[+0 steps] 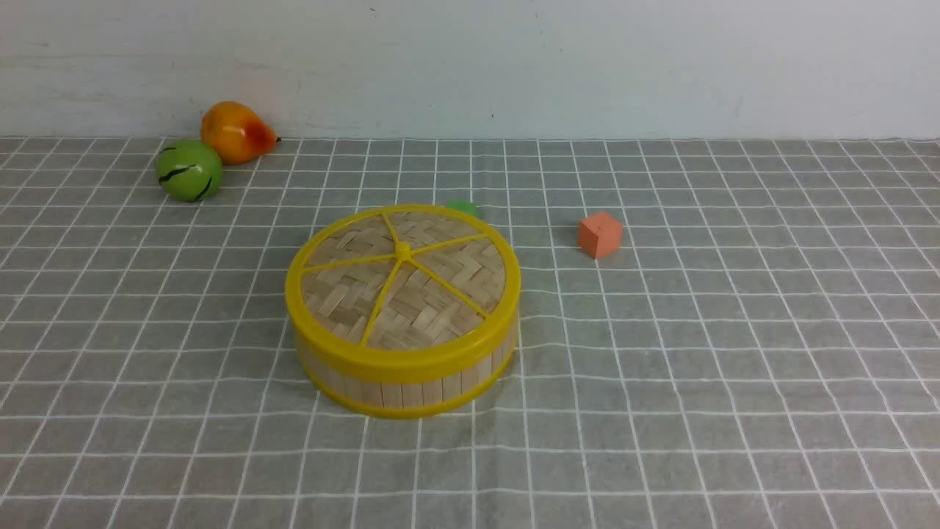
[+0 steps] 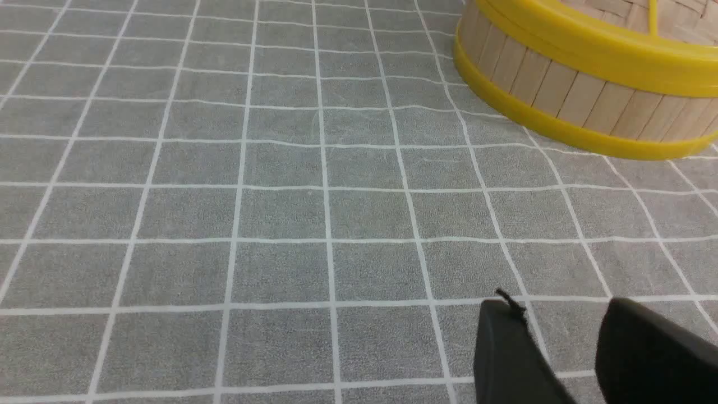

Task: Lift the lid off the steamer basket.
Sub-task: Use the left arm to lift the lid of the steamer

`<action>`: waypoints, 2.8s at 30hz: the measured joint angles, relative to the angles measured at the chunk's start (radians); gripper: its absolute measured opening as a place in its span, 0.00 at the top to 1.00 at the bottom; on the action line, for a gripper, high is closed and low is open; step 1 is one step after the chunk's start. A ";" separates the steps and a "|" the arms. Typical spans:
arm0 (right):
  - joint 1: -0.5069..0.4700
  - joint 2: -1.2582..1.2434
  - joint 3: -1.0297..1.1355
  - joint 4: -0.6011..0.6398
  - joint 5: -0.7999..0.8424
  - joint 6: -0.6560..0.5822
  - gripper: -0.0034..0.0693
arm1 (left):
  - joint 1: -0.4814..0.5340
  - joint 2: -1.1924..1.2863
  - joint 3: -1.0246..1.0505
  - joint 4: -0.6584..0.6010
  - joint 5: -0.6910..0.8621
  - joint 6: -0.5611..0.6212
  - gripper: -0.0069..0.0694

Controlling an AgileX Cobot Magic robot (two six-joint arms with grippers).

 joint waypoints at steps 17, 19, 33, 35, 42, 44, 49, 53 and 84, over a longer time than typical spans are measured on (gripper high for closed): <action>0.000 0.000 0.000 0.001 0.000 0.000 0.92 | 0.000 0.000 0.000 0.000 0.000 0.000 0.60; 0.000 0.000 0.000 0.001 0.000 0.000 0.91 | 0.000 0.000 0.000 0.000 0.000 0.000 0.60; 0.000 0.000 0.000 0.001 0.000 0.000 0.90 | 0.000 0.000 0.000 0.000 0.000 0.000 0.60; 0.000 0.000 0.000 0.001 0.000 0.000 0.89 | 0.000 0.000 0.000 0.000 0.000 0.000 0.60; 0.000 0.000 0.000 0.001 0.000 0.000 0.88 | 0.000 0.000 0.000 0.000 0.000 0.000 0.60; 0.000 0.000 0.000 0.001 0.000 0.000 0.88 | 0.000 0.000 0.000 0.000 0.000 0.000 0.60; 0.000 0.000 0.000 0.001 0.000 0.000 0.87 | 0.000 0.000 0.000 0.000 0.000 0.000 0.60; 0.000 0.000 0.000 0.001 0.000 0.000 0.86 | 0.000 0.000 0.000 0.000 0.000 0.000 0.60; 0.000 0.000 0.000 0.001 0.000 0.000 0.82 | 0.000 0.000 0.000 -0.138 -0.951 -0.233 0.60</action>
